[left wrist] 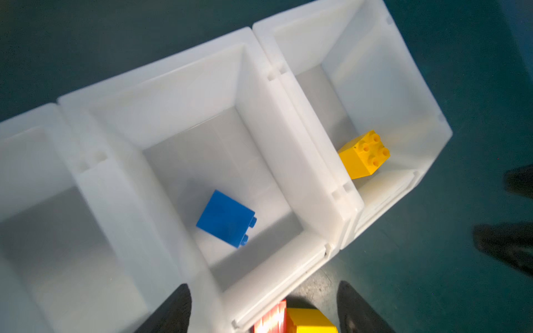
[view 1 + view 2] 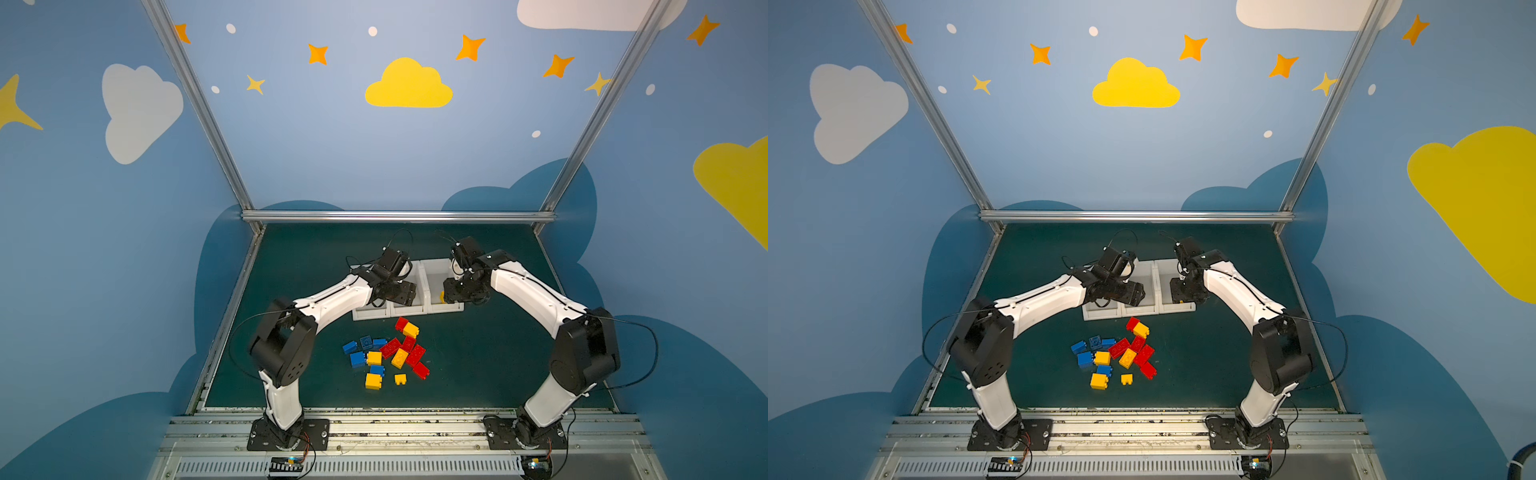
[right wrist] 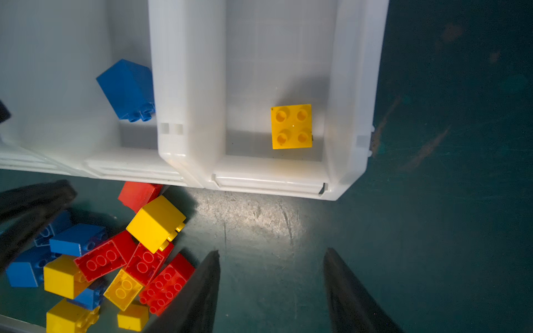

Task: Sort the legos into containers by color
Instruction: 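Release the blue brick into the middle compartment while the right gripper moves toward the pile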

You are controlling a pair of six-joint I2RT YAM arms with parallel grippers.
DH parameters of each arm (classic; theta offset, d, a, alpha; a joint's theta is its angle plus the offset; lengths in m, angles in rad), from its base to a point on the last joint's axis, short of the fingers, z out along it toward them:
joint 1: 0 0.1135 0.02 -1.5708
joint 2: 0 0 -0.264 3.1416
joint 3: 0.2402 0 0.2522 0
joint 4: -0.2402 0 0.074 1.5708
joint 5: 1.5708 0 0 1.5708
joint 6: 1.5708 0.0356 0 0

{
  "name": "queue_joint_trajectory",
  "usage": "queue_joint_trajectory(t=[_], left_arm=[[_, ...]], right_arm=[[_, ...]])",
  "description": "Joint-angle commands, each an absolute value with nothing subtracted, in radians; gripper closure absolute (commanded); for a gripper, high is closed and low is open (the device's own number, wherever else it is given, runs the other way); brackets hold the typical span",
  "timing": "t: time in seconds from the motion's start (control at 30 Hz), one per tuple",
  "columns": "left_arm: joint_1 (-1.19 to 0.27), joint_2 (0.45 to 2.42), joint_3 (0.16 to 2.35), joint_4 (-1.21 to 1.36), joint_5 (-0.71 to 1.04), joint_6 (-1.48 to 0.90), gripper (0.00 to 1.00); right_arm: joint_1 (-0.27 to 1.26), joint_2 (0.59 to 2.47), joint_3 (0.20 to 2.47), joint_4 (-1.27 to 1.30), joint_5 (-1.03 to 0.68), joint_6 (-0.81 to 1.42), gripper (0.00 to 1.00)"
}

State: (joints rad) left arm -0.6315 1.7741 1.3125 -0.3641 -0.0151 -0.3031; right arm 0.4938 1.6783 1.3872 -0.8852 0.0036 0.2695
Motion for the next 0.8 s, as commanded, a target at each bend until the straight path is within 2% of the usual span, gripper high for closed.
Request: queue_joint_trajectory(t=[0.0, 0.4, 0.77], left_arm=[[-0.605, 1.681, 1.238, -0.314, -0.067, -0.347, 0.2], [-0.49, 1.374, 0.956, -0.289, -0.194, -0.405, 0.15], [-0.427, 1.232, 0.838, -0.303, -0.245, -0.447, 0.12]], right_arm=[[0.534, 1.633, 1.361, -0.905, -0.025, 0.229, 0.42], [0.762, 1.632, 1.24, -0.85, -0.127, 0.184, 0.41], [0.925, 1.711, 1.207, -0.874, -0.111, 0.155, 0.34]])
